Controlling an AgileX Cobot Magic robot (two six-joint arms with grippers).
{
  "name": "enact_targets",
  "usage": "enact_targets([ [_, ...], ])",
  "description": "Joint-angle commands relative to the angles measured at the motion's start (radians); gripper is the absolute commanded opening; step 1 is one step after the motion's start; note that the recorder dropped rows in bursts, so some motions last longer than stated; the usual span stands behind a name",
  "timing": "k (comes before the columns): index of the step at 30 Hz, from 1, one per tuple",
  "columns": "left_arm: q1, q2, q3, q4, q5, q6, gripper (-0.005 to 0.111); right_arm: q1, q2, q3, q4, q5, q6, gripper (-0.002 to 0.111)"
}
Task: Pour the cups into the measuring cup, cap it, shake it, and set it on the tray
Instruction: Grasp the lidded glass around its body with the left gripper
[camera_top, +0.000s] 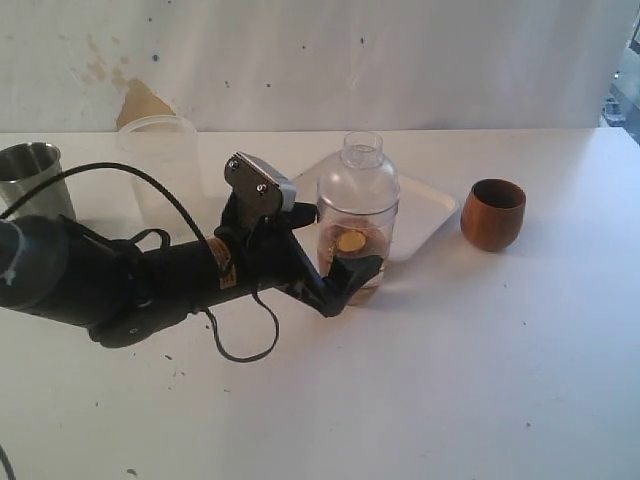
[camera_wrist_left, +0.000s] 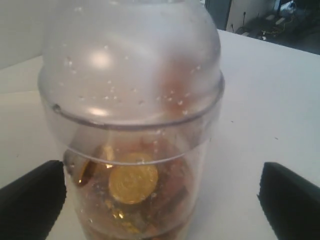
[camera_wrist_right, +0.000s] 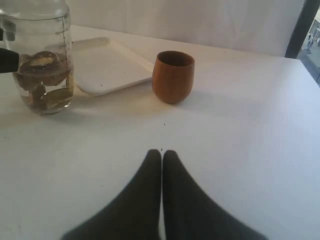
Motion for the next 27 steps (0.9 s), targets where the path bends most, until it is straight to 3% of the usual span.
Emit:
enact_targets([
  [1, -0.002, 0.068, -0.058, -0.034, -0.06, 0.034, 0.105, 0.002, -0.005, 0.001, 0.004, -0.01, 0.0, 0.001],
  [16, -0.002, 0.196, -0.224, -0.038, -0.057, 0.025, 0.105, 0.002, -0.005, 0.001, 0.004, -0.01, 0.0, 0.001],
  [27, -0.002, 0.258, -0.259, -0.038, -0.12, -0.015, 0.105, 0.002, -0.005, 0.001, 0.004, -0.01, 0.0, 0.001],
])
